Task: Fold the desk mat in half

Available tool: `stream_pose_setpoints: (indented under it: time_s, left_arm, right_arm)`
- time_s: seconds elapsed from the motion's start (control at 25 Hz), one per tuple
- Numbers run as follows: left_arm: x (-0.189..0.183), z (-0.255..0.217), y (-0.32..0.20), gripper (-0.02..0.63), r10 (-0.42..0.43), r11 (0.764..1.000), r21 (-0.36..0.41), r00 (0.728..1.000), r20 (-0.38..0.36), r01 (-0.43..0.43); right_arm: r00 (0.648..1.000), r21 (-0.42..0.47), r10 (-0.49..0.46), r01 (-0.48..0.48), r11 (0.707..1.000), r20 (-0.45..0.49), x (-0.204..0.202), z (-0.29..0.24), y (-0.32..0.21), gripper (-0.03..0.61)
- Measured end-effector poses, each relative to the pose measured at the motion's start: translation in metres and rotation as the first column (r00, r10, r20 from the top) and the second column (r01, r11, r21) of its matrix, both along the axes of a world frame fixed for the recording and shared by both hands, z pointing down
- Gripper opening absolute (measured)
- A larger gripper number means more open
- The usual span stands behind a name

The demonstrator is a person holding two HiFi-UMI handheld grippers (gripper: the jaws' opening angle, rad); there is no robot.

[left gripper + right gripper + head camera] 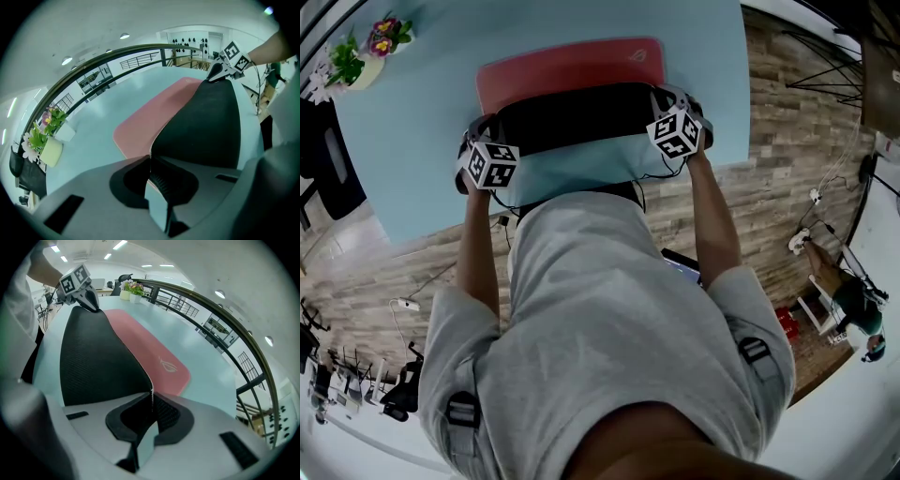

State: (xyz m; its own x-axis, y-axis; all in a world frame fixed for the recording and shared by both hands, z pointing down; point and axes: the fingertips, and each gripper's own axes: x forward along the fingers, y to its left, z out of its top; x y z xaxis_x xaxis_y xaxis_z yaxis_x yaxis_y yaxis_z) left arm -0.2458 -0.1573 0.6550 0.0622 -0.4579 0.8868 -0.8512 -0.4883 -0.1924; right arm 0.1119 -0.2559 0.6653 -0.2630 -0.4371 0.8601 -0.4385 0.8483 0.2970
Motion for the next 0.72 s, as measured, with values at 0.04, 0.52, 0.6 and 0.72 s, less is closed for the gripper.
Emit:
stream_pose_setpoints:
  time_s: [0.04, 0.52, 0.6, 0.72]
  left_arm:
    - [0.0, 0.0, -0.001, 0.034, -0.004, 1.0, 0.0, 1.0, 0.002, 0.004]
    - [-0.01, -0.005, -0.03, 0.034, -0.029, 0.999, 0.014, 0.999, 0.032, 0.029]
    - [-0.011, -0.005, -0.033, 0.034, -0.032, 0.999, 0.016, 0.999, 0.035, 0.031]
    - [-0.013, -0.006, -0.038, 0.034, -0.039, 0.999, 0.017, 0.999, 0.032, 0.039]
  right_arm:
    - [1.0, 0.001, -0.003, 0.003, 1.0, 0.002, 0.0, -0.001, -0.002, 0.026]
    - [0.999, 0.014, -0.035, 0.034, 0.999, 0.011, -0.01, -0.004, -0.032, 0.025]
    - [0.999, 0.019, -0.038, 0.038, 0.999, 0.011, -0.011, -0.005, -0.036, 0.025]
    - [0.999, 0.027, -0.043, 0.042, 0.999, 0.015, -0.013, -0.007, -0.043, 0.025]
